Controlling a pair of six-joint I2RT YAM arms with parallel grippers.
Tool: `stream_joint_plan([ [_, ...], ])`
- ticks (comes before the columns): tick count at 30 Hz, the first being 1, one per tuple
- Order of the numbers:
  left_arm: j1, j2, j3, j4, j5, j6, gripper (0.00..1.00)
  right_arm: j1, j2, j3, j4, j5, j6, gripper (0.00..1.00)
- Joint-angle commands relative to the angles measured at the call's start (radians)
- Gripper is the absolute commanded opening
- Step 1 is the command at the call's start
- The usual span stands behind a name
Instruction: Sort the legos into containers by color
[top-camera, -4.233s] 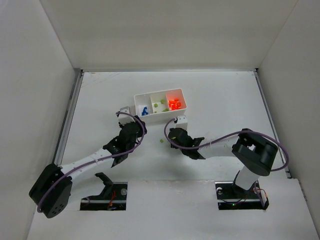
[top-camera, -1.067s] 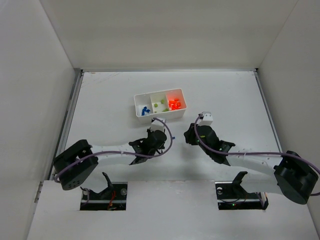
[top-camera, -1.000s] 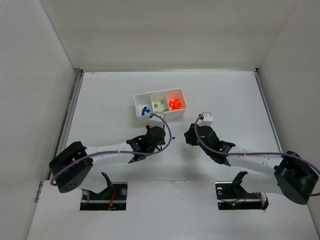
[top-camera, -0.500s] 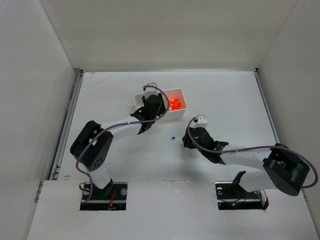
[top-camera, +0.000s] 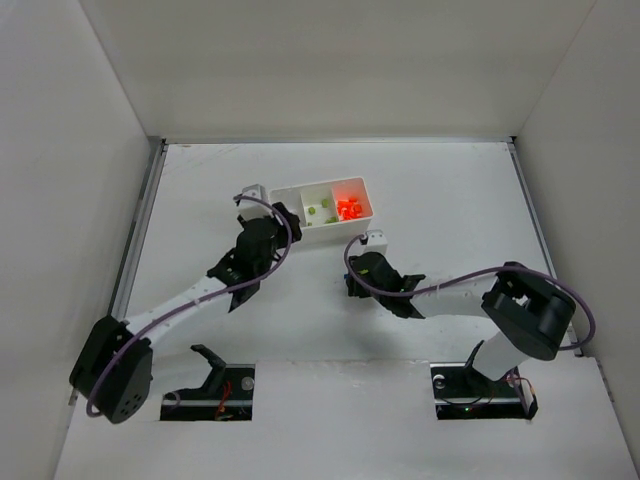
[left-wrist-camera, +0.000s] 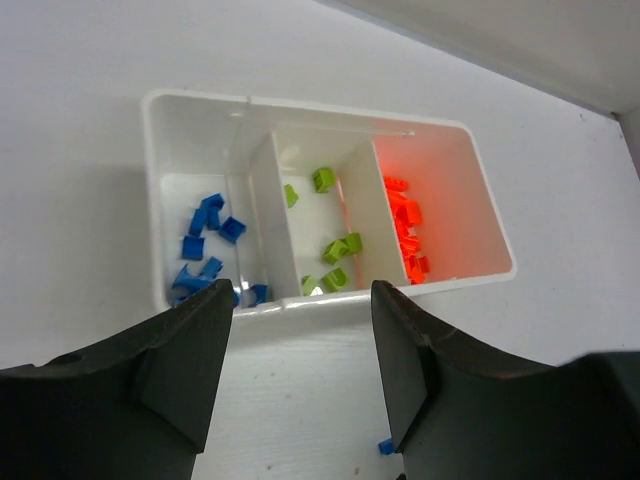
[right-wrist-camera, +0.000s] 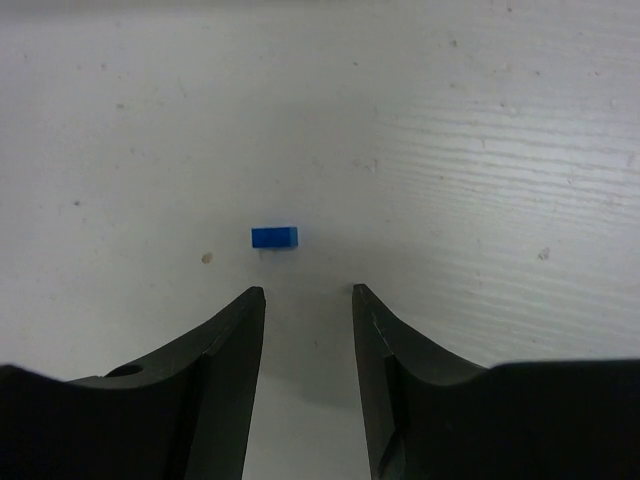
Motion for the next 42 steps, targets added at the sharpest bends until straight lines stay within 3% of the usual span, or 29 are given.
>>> stream_joint_plan([
  [1, 0.021, -0.111, -0.122, 0.010, -0.029, -0.043, 0.55, 0.008, 0.038, 0.062, 0.010, 0.018, -0.014, 0.47],
  [8, 0.097, -0.334, -0.323, -0.086, -0.028, -0.104, 0.55, 0.006, 0.118, 0.134, -0.039, 0.039, -0.028, 0.41],
  [14, 0.139, -0.403, -0.411, -0.142, -0.014, -0.165, 0.55, 0.011, 0.141, 0.161, -0.076, 0.077, -0.025, 0.26],
  [18, 0.142, -0.421, -0.452, -0.152, -0.020, -0.205, 0.55, 0.028, 0.083, 0.191, -0.109, 0.077, -0.035, 0.22],
  [24, 0.165, -0.415, -0.481, -0.151, -0.011, -0.276, 0.56, 0.043, 0.023, 0.377, -0.125, 0.001, -0.121, 0.22],
  [36, 0.151, -0.460, -0.492, -0.218, 0.018, -0.294, 0.57, -0.031, 0.356, 0.858, -0.128, -0.067, -0.215, 0.24],
  [42, 0.162, -0.492, -0.489, -0.256, 0.023, -0.297, 0.58, -0.043, 0.445, 0.952, -0.130, -0.062, -0.201, 0.46],
])
